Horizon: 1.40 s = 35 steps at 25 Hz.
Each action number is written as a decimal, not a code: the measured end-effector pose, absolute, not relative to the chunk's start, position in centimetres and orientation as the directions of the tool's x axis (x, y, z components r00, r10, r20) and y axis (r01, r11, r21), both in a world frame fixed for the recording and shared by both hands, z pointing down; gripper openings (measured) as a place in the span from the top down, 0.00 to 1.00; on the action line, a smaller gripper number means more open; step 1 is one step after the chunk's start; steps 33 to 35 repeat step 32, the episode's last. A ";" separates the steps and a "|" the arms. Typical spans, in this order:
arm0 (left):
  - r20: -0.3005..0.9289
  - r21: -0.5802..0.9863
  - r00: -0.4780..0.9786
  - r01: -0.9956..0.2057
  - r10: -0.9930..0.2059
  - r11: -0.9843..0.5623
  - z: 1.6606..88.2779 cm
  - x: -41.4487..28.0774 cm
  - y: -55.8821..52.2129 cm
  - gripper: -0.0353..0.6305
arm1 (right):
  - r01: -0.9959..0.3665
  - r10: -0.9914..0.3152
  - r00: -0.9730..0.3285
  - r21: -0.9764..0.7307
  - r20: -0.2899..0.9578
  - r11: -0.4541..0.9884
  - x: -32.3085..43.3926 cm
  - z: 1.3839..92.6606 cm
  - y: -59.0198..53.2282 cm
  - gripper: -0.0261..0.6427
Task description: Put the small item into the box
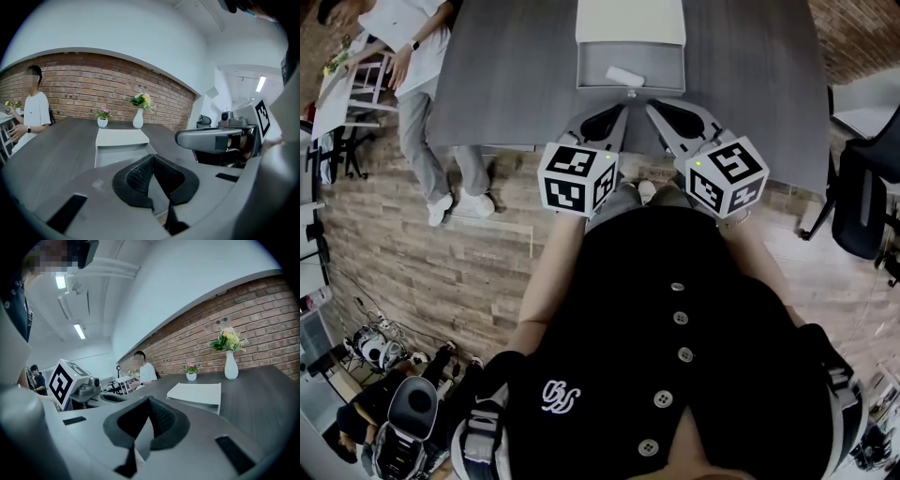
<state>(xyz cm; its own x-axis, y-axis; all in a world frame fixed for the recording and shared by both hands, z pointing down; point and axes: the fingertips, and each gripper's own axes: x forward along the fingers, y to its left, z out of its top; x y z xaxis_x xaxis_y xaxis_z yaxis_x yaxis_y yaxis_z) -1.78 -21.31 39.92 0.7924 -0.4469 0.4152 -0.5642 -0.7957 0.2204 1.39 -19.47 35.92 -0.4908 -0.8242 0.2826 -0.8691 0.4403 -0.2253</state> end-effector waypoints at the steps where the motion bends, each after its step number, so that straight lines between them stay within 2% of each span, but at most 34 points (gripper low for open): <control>1: 0.416 0.221 0.791 -0.566 -0.448 -0.795 39.9 -1.9 -21.3 0.93 | -0.872 -0.828 -0.485 -0.224 0.280 0.435 1.5 35.8 -19.5 0.96; 35: 0.406 0.212 0.795 -0.562 -0.451 -0.799 39.6 -1.3 -22.1 0.93 | -0.872 -0.807 -0.489 -0.202 0.333 0.445 1.8 37.0 -20.1 0.96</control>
